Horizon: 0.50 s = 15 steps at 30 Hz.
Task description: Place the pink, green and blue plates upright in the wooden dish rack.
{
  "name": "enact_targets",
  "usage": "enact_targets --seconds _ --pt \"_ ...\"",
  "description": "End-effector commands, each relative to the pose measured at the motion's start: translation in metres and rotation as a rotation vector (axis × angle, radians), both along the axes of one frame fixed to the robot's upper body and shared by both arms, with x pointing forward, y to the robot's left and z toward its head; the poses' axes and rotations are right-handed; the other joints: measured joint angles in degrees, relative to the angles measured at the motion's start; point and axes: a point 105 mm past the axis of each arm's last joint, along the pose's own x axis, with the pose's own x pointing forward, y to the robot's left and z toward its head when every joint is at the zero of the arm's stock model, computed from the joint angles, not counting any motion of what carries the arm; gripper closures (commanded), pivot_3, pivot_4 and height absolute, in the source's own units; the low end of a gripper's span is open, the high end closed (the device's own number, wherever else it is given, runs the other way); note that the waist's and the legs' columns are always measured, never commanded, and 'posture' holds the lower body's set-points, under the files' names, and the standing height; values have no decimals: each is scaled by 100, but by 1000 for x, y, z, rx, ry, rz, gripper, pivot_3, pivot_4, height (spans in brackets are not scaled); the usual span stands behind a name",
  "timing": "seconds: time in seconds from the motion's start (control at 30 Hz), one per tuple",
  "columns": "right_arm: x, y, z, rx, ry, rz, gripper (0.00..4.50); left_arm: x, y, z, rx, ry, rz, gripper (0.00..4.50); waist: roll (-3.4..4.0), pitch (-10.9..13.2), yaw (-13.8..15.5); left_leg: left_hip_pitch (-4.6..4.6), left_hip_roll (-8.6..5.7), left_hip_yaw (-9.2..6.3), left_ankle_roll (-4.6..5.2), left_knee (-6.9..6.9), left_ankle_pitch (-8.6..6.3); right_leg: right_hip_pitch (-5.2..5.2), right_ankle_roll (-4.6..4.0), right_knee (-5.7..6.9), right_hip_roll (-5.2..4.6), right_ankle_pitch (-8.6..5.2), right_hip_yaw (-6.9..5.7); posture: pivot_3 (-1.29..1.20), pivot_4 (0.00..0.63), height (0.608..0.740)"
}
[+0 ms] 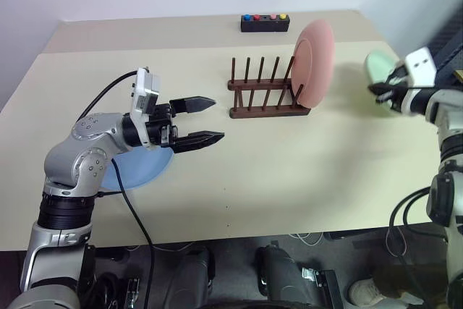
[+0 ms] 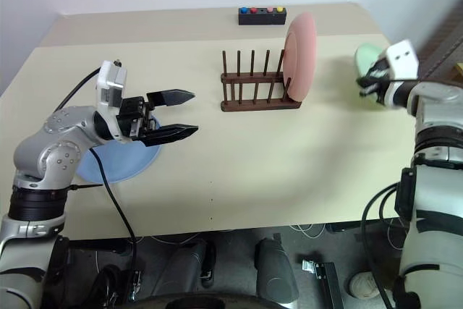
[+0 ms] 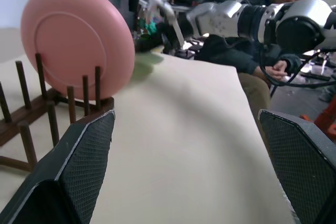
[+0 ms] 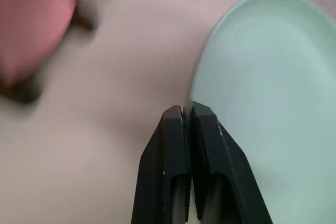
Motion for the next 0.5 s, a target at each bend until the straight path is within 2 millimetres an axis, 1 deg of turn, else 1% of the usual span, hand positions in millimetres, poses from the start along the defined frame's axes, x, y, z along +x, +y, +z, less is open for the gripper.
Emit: enact_targets --seconds 0.03,0.07,0.1,0.13,0.2,0.27,0.3,0.37,0.43,0.5 --pt "-1 9 71 201 -270 56 4471 6 3 17 -28 -89 43 0 0 0 3 0 0 0 0 0 0 0 0 -1 0 0 0 0 150 740" --pt "-3 14 86 245 -324 93 4471 7 3 18 -33 -94 50 0 0 0 4 -1 0 1 0 0 0 1 0 -2 0 0 0 0 150 740" --pt "-5 23 102 341 -366 160 4471 8 4 18 -35 -97 52 0 0 0 0 -1 0 2 1 0 0 1 0 -1 0 0 0 0 150 740" --pt "-8 31 114 393 -403 223 4471 9 4 19 -36 -99 53 0 1 1 -12 -1 0 2 1 0 -1 1 0 0 0 0 0 0 150 740" --pt "-12 39 124 439 -432 287 4471 9 3 19 -36 -100 50 0 2 1 -7 0 2 2 1 -2 -1 0 0 1 2 0 0 0 150 740" --pt "-22 53 146 527 -501 407 4471 10 4 20 -51 -98 55 0 2 1 8 0 3 0 2 -4 -1 0 0 0 3 0 -1 0 150 740" --pt "-32 64 163 602 -542 507 4471 10 5 21 -55 -105 60 0 2 1 13 -1 2 0 2 -3 -1 0 0 -1 2 0 -1 0 150 740" --pt "-49 80 186 699 -589 654 4471 10 6 21 -59 -108 64 0 3 2 19 -3 2 0 2 -2 -1 -1 0 0 0 0 0 0 150 740" --pt "-66 96 198 751 -597 775 4471 9 7 21 -59 -110 69 0 6 4 25 -3 2 -1 2 -3 -1 -4 0 2 0 0 0 0 150 740" --pt "-77 107 203 821 -570 864 4471 9 8 21 -63 -106 70 0 6 4 36 -5 3 -4 2 -5 -1 -6 0 2 0 0 -1 0 150 740"
